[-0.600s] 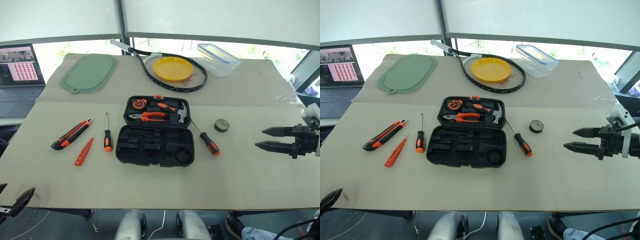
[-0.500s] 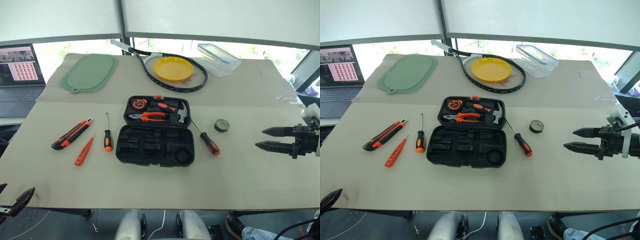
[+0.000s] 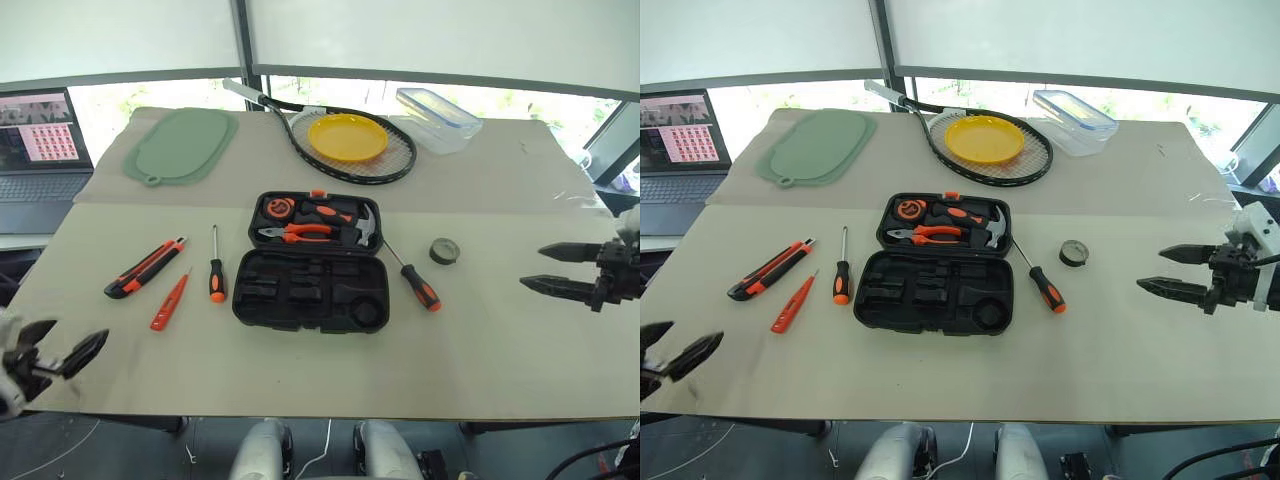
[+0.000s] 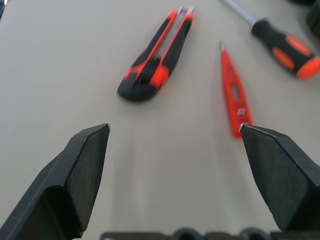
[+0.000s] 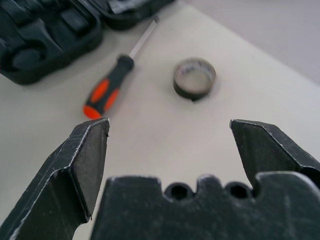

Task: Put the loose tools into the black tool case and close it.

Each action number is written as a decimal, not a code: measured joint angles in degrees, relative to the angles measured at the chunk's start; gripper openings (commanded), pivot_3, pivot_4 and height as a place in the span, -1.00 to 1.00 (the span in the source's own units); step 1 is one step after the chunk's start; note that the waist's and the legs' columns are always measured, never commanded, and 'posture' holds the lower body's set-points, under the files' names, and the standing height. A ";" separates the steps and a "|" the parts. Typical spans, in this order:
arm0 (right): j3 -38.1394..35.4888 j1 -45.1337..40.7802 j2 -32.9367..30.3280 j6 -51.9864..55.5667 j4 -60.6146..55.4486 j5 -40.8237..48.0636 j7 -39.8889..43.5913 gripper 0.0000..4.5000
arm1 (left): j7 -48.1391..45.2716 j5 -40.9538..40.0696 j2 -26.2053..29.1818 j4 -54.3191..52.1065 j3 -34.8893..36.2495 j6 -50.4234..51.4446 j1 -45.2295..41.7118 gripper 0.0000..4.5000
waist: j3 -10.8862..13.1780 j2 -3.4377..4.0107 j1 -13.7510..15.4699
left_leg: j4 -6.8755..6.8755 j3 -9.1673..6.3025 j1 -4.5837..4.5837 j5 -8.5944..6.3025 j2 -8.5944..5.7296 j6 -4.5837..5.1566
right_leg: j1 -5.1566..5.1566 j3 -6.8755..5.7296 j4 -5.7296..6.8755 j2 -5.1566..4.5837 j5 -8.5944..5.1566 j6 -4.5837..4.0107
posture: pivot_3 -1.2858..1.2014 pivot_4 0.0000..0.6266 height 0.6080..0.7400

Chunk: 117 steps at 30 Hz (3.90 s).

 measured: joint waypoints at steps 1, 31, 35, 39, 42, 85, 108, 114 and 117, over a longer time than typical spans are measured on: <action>-0.16 0.62 0.52 1.13 -2.82 0.87 -0.40 0.99 | 2.09 -0.87 0.30 -0.25 -0.91 2.62 -2.85 1.00 | 0.00 0.00 0.04 | 0.00 -0.02 -0.01 0.00 0.00 0.00 | -0.01 -0.01 0.02 0.02 0.02 0.03 | 0.03 -0.52 0.98; 4.11 3.59 10.67 12.33 -50.67 17.67 -16.30 1.00 | 33.40 -3.49 -14.62 14.16 -34.04 45.52 -56.32 0.58 | 0.16 -0.32 1.31 | 0.13 -0.28 -0.06 0.11 -0.22 -0.14 | 0.10 0.03 0.05 0.13 0.17 0.21 | 0.03 -0.52 0.98; 4.51 3.02 10.92 12.34 -50.68 17.80 -17.22 1.00 | 33.39 -3.14 -15.67 14.05 -34.10 45.13 -56.32 0.14 | 0.15 -0.31 1.32 | 0.13 -0.28 -0.02 0.11 -0.22 -0.14 | 0.14 0.03 0.07 0.13 0.17 0.21 | 0.03 -0.52 0.98; 4.52 2.33 10.93 12.50 -50.72 18.98 -17.66 1.00 | 33.17 -3.03 -16.68 13.91 -34.08 44.94 -56.29 -0.47 | 0.14 -0.30 1.32 | 0.13 -0.29 0.04 0.11 -0.21 -0.14 | 0.20 0.03 0.07 0.13 0.17 0.21 | 0.03 -0.52 0.98; 4.52 2.06 10.92 12.53 -50.71 19.44 -18.36 1.00 | 32.63 -3.03 -17.01 13.85 -34.08 44.94 -56.20 -0.93 | 0.11 -0.29 1.15 | 0.10 -0.28 0.22 0.12 -0.19 -0.15 | 0.31 0.04 0.10 0.15 0.16 0.17 | 0.03 -0.52 0.98; 8.53 -5.14 11.47 16.92 -49.47 22.19 -19.11 1.00 | 32.95 4.95 -21.51 21.29 -27.53 45.96 -62.12 0.96 | 0.20 -0.44 1.42 | -0.19 -0.35 -0.06 0.18 -0.22 -0.25 | 0.02 -0.05 0.00 0.10 0.09 0.06 | 0.03 -0.52 0.98; 7.06 8.19 16.27 16.89 -59.68 22.21 -29.46 1.00 | 25.33 0.04 -9.88 34.26 -33.38 45.96 -71.44 0.96 | 0.26 -0.55 0.91 | -0.17 -0.35 -0.08 0.21 -0.21 -0.28 | -0.04 -0.06 0.04 0.20 0.09 0.07 | 0.03 -0.52 0.98; 7.16 7.70 16.29 16.87 -59.55 22.22 -29.76 1.00 | 25.20 1.32 -8.25 34.90 -37.04 45.97 -69.56 0.96 | 0.28 -0.58 1.55 | -0.08 -0.38 -0.12 0.20 -0.23 -0.26 | 0.00 -0.12 0.03 0.16 0.08 0.09 | 0.03 -0.52 0.98; 7.23 7.45 16.31 16.87 -59.52 22.22 -29.82 1.00 | 24.76 1.42 -9.70 34.90 -38.35 45.97 -69.86 0.96 | 0.28 -0.58 1.62 | 0.01 -0.38 -0.14 0.18 -0.23 -0.22 | 0.02 -0.12 0.04 0.16 0.09 0.10 | 0.03 -0.52 0.98</action>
